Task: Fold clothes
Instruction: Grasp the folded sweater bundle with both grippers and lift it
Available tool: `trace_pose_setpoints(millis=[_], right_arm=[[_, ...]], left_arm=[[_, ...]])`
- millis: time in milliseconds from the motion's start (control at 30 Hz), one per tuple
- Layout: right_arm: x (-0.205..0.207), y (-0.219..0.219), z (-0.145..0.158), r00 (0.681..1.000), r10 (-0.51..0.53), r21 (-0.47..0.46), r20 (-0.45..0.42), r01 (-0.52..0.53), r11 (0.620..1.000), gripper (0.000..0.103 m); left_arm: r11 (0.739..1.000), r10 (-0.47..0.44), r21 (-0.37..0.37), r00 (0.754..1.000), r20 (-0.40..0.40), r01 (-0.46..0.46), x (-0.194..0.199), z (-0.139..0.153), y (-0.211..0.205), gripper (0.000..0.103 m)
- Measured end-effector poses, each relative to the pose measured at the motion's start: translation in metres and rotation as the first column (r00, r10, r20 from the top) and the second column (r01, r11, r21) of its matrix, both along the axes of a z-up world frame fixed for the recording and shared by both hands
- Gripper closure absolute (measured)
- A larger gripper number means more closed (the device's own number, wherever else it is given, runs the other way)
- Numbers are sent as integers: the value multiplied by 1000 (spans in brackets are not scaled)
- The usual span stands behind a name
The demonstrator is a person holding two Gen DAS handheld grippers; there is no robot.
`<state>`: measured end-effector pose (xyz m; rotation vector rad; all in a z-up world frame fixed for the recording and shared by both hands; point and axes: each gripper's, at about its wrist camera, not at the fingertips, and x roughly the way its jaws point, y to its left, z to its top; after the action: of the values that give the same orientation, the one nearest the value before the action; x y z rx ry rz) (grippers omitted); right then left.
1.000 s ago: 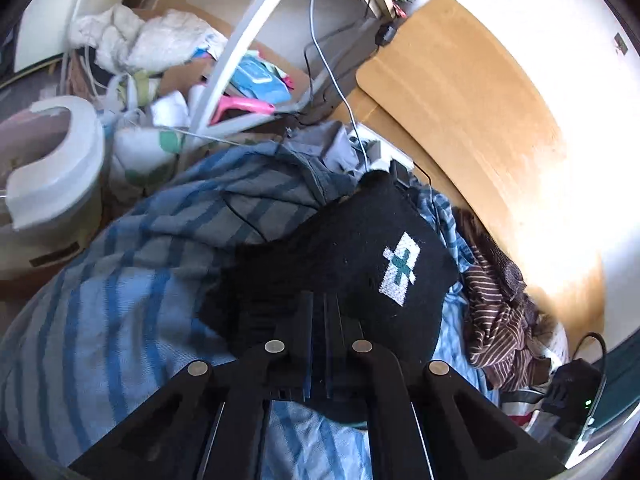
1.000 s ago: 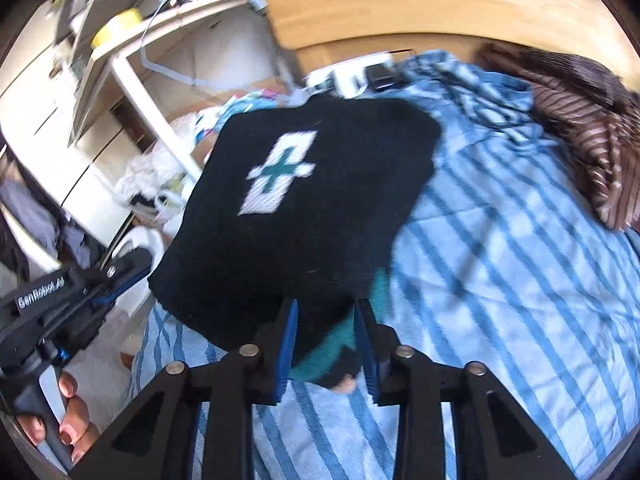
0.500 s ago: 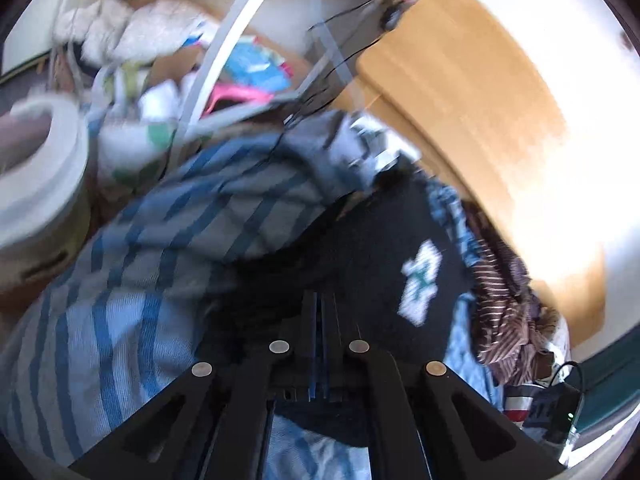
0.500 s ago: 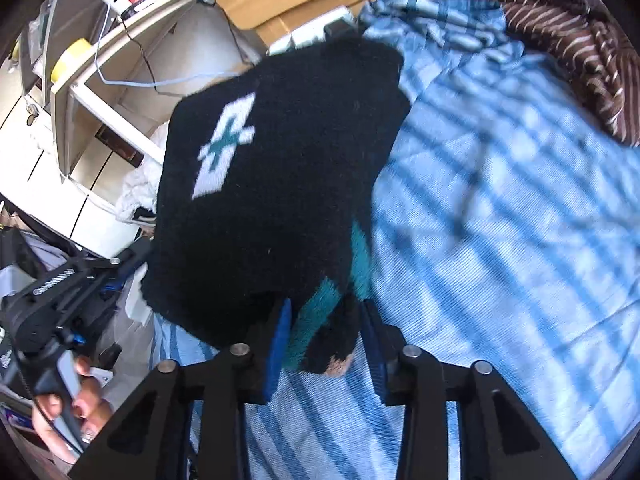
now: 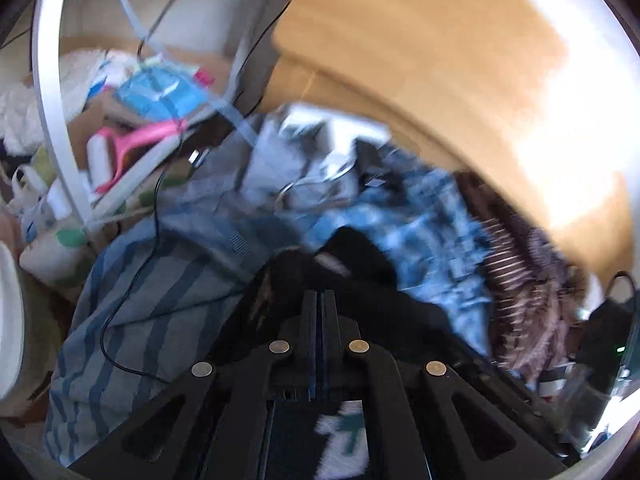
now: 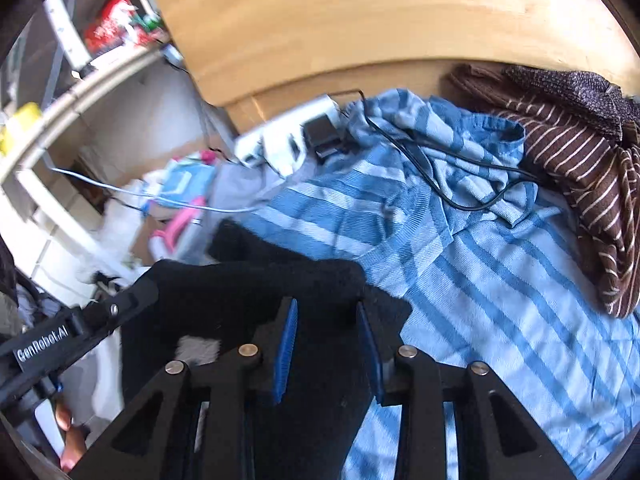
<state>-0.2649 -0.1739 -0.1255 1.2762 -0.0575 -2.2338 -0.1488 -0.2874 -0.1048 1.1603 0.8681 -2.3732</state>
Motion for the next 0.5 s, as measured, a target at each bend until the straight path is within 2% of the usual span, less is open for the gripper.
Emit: trace_pose_setpoints(millis=[67, 100, 200, 300, 400, 500], right_arm=[[-24, 1, -31, 992, -20, -10, 128, 22, 1000, 70], [-36, 0, -42, 987, -28, -25, 156, 32, 999, 70], [-38, -5, -45, 990, -9, -15, 138, 11, 1000, 70], [-33, -13, -47, 997, 30, 25, 67, -32, 999, 70], [-31, -9, -49, 997, 7, -2, 71, -6, 1000, 70], [-27, -9, -46, 999, 14, 28, 48, -16, 999, 70]], left_arm=[[999, 21, 33, 1000, 13, -21, -4, -23, -11, 101], [999, 23, 36, 1000, 8, -23, -4, -28, -13, 101], [1000, 6, 27, 1000, -3, -6, -5, -32, -16, 101], [999, -5, 41, 1000, -22, 6, -4, -34, -20, 100], [997, 1, 75, 998, -57, 4, 0, -38, -22, 100], [998, -14, 64, 997, -71, 19, 5, -37, -18, 100]])
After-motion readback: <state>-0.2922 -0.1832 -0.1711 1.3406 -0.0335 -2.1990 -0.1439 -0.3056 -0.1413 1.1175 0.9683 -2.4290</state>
